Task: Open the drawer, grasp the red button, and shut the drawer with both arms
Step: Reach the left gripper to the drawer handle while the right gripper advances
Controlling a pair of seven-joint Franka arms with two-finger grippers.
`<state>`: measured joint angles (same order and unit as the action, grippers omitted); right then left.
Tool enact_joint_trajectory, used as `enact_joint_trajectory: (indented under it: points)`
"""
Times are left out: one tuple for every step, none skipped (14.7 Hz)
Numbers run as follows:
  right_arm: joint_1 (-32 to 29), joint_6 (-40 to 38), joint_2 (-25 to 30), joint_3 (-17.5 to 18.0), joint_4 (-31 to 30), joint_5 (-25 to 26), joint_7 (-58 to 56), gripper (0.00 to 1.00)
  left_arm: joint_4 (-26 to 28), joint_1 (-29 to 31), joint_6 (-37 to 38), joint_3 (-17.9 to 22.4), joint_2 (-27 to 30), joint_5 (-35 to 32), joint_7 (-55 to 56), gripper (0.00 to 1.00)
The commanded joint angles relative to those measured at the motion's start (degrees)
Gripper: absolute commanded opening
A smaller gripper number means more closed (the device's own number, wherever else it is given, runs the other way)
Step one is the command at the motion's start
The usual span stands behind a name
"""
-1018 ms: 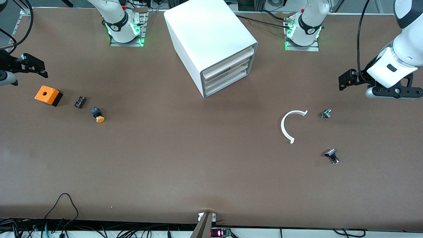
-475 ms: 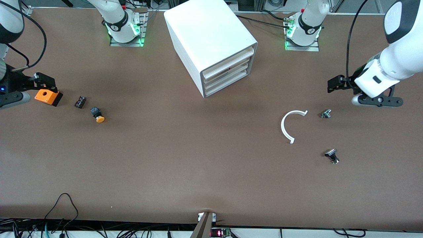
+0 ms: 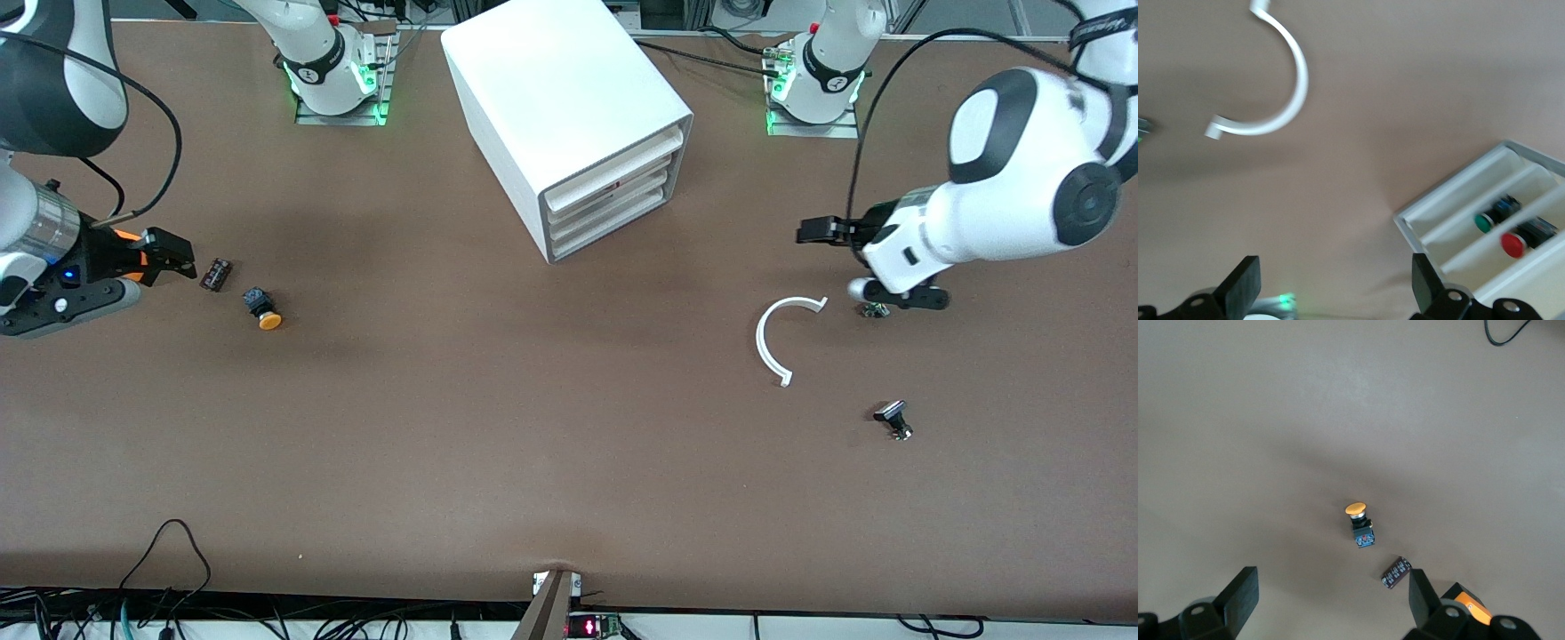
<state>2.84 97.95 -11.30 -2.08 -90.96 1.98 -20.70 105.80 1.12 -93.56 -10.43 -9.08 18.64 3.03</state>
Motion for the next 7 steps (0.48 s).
enact_joint_trajectory:
  points:
    - [0.8, 0.4, -1.2, -0.2, 0.9, -0.7, -0.6, 1.0, 3.1, -0.1, -0.3, -0.5, -2.3, 7.7, -1.0, 1.0]
    - [0.9, 1.1, -1.2, -0.2, 0.9, -0.7, -0.6, 1.0, 3.6, -0.9, -0.4, -0.5, -3.9, 10.3, -1.0, 1.0]
    - [0.9, 1.4, -1.4, -0.2, 0.9, -0.9, -0.6, 1.0, 4.1, -2.1, -0.4, -0.5, -5.4, 12.5, -1.0, 1.0]
    - [0.8, 1.9, -2.0, -0.2, 1.0, -1.0, -0.6, 1.0, 4.6, -3.4, -0.7, -0.5, -6.7, 14.6, -1.0, 1.0]
    - [0.8, 2.2, -2.1, -0.2, 1.0, -1.0, -0.6, 1.0, 5.5, -4.6, -1.4, -0.5, -7.7, 16.4, -1.1, 1.0]
    - [0.9, 2.2, -2.1, -0.2, 1.3, -0.9, -0.6, 1.0, 6.4, -5.6, -2.4, -0.6, -8.8, 18.3, -1.2, 1.0]
    - [0.9, 2.1, -2.5, -0.1, 1.8, -0.8, -0.7, 1.0, 7.2, -6.3, -3.1, -0.6, -9.5, 19.9, -2.1, 1.0]
